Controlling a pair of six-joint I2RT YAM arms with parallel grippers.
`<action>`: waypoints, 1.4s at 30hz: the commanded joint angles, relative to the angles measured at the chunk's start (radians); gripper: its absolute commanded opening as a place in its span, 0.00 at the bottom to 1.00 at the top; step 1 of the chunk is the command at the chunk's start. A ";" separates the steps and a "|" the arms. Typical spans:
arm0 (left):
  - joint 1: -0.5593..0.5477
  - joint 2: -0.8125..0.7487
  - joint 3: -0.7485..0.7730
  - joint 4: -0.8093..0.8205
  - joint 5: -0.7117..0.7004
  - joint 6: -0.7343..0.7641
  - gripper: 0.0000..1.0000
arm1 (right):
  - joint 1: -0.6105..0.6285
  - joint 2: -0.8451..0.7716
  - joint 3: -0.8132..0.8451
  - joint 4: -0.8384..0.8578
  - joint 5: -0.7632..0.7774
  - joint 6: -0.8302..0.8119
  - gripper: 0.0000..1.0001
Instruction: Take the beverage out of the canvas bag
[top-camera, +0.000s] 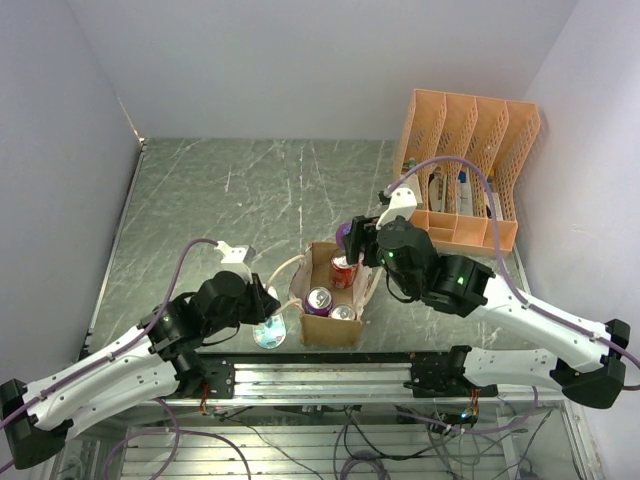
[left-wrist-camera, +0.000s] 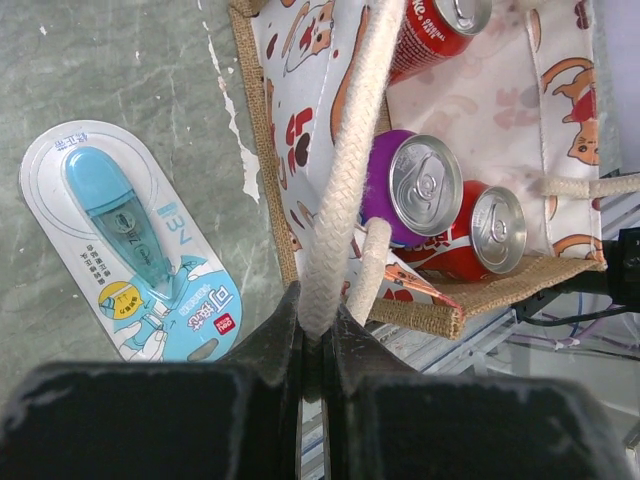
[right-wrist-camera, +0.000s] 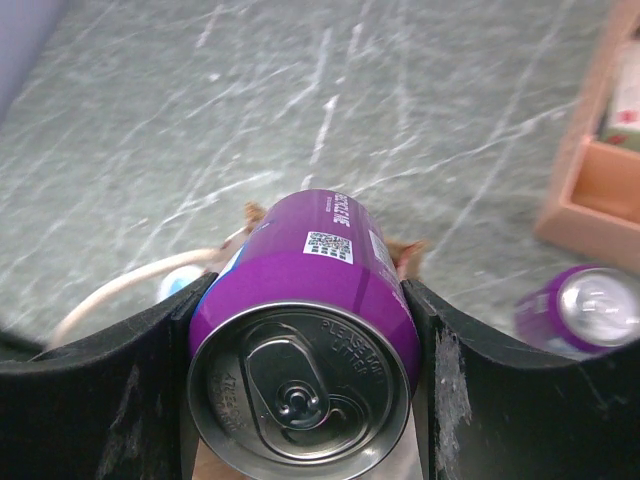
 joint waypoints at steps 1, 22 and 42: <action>0.003 -0.004 -0.003 -0.005 -0.006 -0.008 0.07 | 0.001 -0.012 0.076 0.017 0.290 -0.118 0.00; 0.003 -0.034 0.002 -0.020 -0.003 -0.011 0.07 | -0.355 -0.098 -0.103 -0.340 0.714 0.387 0.00; 0.003 -0.057 0.022 -0.038 0.007 0.006 0.07 | -0.725 -0.104 -0.337 -0.165 0.269 0.441 0.00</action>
